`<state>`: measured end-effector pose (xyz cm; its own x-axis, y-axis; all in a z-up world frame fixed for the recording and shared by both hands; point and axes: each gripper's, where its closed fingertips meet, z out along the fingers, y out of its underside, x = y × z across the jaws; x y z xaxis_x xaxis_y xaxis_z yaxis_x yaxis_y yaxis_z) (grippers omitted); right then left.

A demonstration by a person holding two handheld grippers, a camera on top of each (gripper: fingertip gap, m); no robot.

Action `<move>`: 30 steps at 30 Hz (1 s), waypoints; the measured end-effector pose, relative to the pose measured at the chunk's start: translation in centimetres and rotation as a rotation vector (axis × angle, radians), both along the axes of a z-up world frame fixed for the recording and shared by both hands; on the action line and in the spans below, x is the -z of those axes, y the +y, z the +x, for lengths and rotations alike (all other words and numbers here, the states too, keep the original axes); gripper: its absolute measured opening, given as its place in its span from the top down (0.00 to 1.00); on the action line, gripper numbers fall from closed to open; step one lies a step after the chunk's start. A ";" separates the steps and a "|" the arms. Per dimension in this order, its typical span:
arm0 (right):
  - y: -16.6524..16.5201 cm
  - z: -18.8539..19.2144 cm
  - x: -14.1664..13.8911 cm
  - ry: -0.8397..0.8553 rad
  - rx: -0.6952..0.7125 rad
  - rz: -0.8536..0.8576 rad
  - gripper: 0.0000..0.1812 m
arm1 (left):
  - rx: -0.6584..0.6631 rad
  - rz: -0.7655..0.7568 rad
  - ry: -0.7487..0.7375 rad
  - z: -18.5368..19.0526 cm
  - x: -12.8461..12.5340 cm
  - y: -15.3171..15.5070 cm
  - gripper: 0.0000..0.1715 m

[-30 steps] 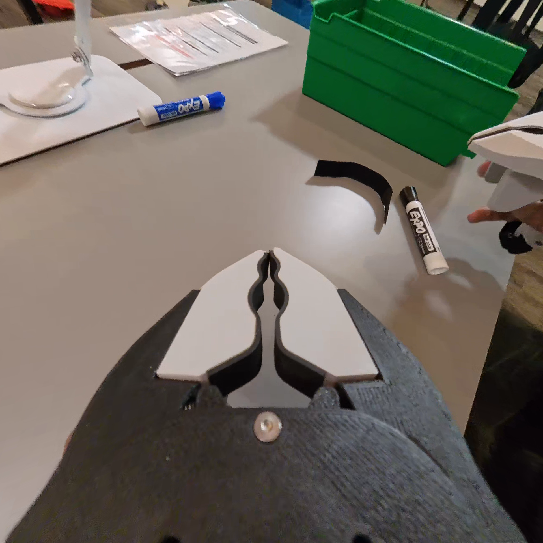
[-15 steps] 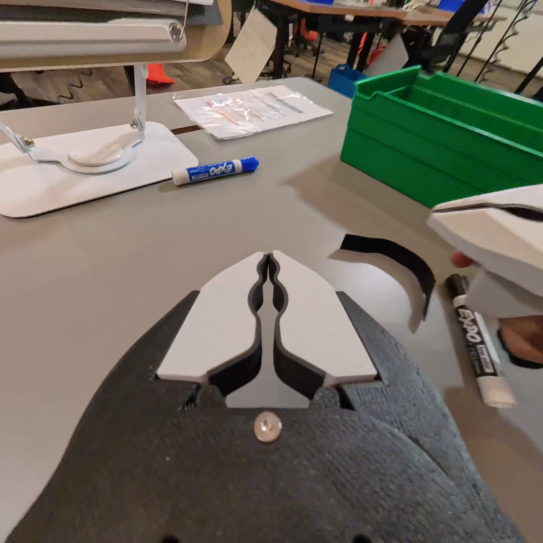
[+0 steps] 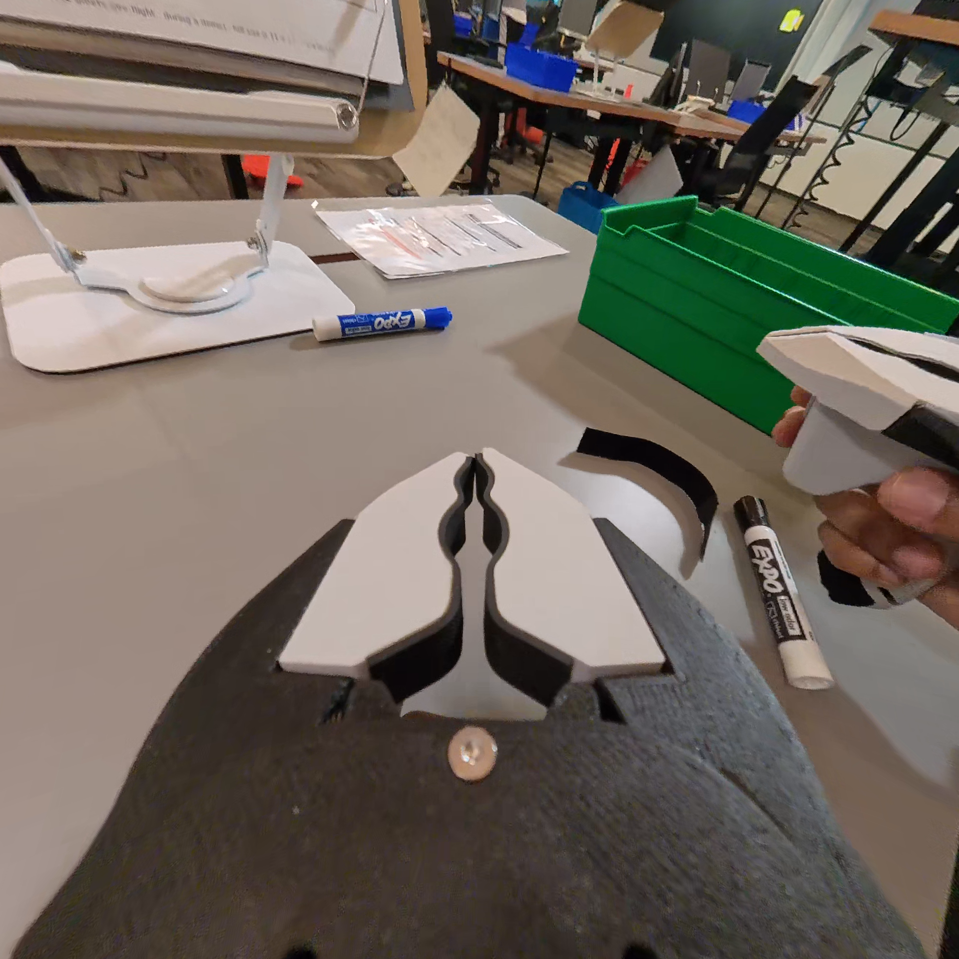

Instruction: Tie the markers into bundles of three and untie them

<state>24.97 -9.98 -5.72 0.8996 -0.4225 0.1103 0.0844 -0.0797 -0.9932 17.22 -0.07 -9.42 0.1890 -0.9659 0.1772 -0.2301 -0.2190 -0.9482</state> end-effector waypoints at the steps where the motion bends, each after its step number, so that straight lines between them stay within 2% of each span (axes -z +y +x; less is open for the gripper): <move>1: -0.1 -0.1 -0.1 0.015 -0.005 0.007 1.00 | -0.001 0.016 -0.009 -0.2 -0.1 0.1 1.00; 3: -0.4 0.1 -0.2 0.014 0.008 0.005 1.00 | 0.013 0.025 -0.001 -0.3 0.4 0.0 0.93; 7: -0.2 -1.0 -0.1 0.039 -0.086 0.027 1.00 | 0.054 -0.010 0.044 -0.2 1.7 -0.1 0.89; 11: -0.3 0.1 0.5 0.098 -0.052 0.039 1.00 | 0.077 0.023 0.051 0.1 1.7 -0.5 0.84; 17: -0.8 1.2 -0.1 -0.032 0.002 0.026 1.00 | 0.108 0.108 0.096 0.3 2.3 -1.2 0.78; 20: -0.7 0.5 -0.2 -0.054 -0.031 0.028 0.92 | 0.119 0.091 0.101 0.3 2.4 -1.4 0.76; 27: -0.5 0.2 -0.2 0.028 -0.061 0.070 0.71 | 0.109 0.069 0.069 0.1 1.8 -1.1 0.74; 30: -0.6 0.0 -0.2 0.073 -0.085 0.080 0.74 | 0.111 0.067 0.059 0.1 1.7 -1.2 0.75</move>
<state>25.02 -10.55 -5.54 0.9371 -0.3488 0.0125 0.0149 0.0042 -0.9999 17.37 -1.25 -11.15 0.0888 -0.9907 0.1036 -0.3053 -0.1260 -0.9439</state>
